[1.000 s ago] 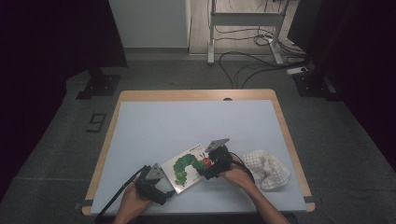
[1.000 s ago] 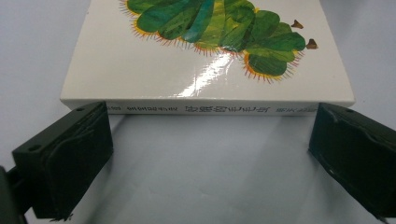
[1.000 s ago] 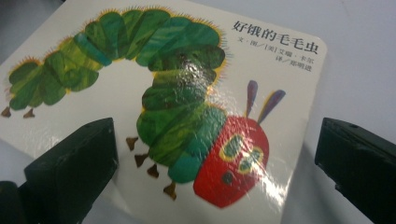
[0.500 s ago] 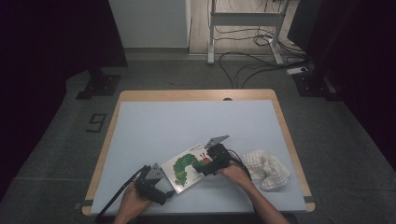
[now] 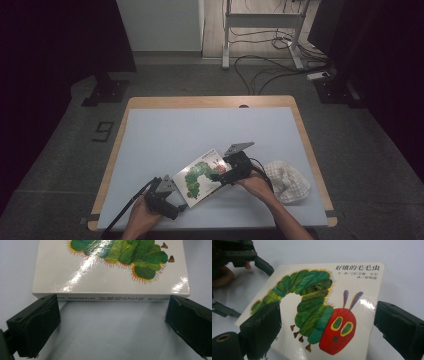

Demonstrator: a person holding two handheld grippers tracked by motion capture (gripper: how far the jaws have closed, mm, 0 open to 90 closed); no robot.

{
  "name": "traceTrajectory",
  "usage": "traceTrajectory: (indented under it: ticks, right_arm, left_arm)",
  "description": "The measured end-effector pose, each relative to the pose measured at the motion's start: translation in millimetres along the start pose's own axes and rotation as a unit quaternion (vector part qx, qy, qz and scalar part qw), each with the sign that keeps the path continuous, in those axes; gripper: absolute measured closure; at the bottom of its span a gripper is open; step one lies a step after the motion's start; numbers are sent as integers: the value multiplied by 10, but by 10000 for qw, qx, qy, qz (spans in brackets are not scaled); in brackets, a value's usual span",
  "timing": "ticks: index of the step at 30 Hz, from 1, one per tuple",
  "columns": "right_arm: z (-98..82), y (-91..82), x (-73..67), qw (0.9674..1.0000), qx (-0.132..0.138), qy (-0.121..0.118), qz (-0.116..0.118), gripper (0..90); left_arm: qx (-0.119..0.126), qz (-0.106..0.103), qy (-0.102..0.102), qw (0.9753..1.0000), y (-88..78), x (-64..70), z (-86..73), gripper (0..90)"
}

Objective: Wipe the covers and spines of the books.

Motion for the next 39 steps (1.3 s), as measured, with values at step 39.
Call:
traceTrajectory:
  ticks: [39]
  right_arm:
    - [-39, -211, 29, 9978, -276, -527, 298, 393]
  left_arm:
    - [-1, -3, -9, 10000, 0, 2, -2, 0]
Point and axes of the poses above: each handheld gripper's, and its own axes: y roughly forward along the jaws, z roughly out of its top, x roughly to its right, the point moved 4 cm from there along y, roughly forward along the jaws, and after that the axes turned 15 degrees about -z, right-handed, at the moved point
